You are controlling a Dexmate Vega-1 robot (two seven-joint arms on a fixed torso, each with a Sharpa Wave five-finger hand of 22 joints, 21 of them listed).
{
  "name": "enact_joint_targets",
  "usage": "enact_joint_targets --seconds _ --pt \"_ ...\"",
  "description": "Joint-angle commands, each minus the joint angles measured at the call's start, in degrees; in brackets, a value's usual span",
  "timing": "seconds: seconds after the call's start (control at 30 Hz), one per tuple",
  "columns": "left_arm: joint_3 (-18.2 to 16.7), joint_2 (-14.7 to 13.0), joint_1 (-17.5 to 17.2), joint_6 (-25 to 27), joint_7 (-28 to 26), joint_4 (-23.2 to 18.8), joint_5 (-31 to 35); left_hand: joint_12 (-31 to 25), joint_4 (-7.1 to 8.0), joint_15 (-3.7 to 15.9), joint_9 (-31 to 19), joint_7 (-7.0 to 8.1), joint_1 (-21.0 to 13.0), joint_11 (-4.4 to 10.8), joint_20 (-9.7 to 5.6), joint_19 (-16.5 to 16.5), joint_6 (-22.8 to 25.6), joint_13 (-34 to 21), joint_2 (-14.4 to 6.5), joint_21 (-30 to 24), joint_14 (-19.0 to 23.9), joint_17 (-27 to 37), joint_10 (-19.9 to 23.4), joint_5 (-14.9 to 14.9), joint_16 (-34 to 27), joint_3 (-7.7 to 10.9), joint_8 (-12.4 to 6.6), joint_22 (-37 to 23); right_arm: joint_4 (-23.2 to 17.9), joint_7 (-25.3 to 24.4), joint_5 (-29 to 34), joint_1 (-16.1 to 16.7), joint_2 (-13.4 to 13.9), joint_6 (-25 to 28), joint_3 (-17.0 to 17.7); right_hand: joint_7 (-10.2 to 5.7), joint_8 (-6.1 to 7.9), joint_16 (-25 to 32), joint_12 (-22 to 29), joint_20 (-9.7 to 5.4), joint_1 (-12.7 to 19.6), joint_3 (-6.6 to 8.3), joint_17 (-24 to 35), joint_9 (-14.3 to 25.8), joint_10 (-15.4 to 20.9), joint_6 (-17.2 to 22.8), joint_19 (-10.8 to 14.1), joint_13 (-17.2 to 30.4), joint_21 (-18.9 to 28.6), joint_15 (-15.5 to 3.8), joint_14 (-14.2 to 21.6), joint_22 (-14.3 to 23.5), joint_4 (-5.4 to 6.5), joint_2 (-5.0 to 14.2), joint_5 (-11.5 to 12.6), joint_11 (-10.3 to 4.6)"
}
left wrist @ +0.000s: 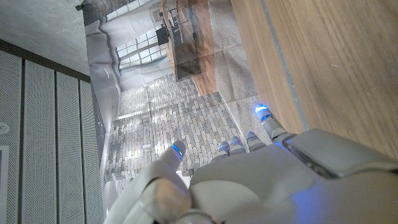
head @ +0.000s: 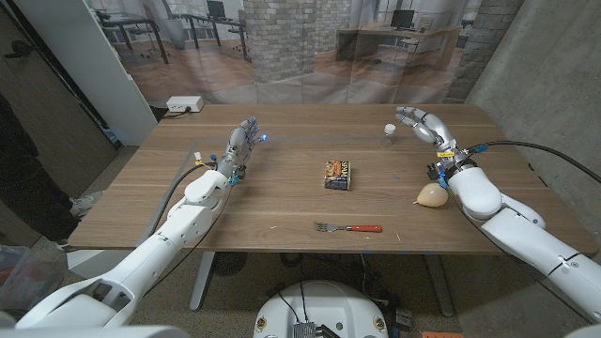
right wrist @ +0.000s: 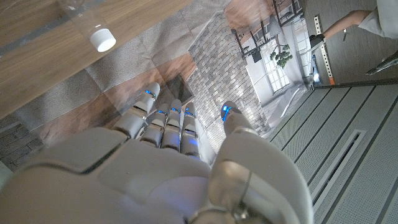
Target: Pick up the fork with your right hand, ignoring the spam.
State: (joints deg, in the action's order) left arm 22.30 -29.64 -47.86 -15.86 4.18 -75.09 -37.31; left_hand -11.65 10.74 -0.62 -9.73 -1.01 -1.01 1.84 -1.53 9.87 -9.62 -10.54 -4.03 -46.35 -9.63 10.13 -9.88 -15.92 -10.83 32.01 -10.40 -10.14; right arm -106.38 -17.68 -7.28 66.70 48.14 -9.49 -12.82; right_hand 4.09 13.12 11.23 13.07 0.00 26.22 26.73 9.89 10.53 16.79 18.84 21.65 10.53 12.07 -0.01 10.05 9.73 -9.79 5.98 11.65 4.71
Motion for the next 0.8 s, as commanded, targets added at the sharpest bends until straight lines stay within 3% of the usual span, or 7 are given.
enact_joint_targets --seconds 0.03,0.8 --pt "-0.1 -0.4 -0.6 0.3 -0.3 -1.1 0.0 -0.2 -0.26 -0.39 -0.2 -0.38 -0.3 -0.39 0.52 7.6 -4.6 -0.1 -6.2 0.3 -3.6 0.2 -3.8 -0.2 -0.3 0.24 -0.14 -0.2 -4.7 -1.0 3.5 3.9 2.1 2.0 2.8 -0.20 -0.08 -0.1 -0.1 -0.05 0.9 0.26 0.0 0.1 0.7 0.3 0.1 0.3 -0.2 -0.13 0.2 0.2 -0.37 0.03 -0.2 -0.11" --pt "0.1 -0.4 -0.7 0.3 0.1 -1.2 -0.1 -0.1 -0.24 -0.44 -0.2 -0.39 -0.3 -0.39 0.48 7.6 -4.6 -0.1 -6.2 0.6 -3.6 0.2 -3.8 -0.3 -0.3 0.23 -0.07 -0.2 -14.7 -1.3 13.3 12.1 5.6 10.1 8.4 -0.47 -0.37 -0.2 -0.4 -0.03 1.8 0.27 0.0 0.2 1.1 0.5 0.0 0.3 -0.4 -0.35 0.6 0.2 -0.30 -0.50 -0.4 -0.64"
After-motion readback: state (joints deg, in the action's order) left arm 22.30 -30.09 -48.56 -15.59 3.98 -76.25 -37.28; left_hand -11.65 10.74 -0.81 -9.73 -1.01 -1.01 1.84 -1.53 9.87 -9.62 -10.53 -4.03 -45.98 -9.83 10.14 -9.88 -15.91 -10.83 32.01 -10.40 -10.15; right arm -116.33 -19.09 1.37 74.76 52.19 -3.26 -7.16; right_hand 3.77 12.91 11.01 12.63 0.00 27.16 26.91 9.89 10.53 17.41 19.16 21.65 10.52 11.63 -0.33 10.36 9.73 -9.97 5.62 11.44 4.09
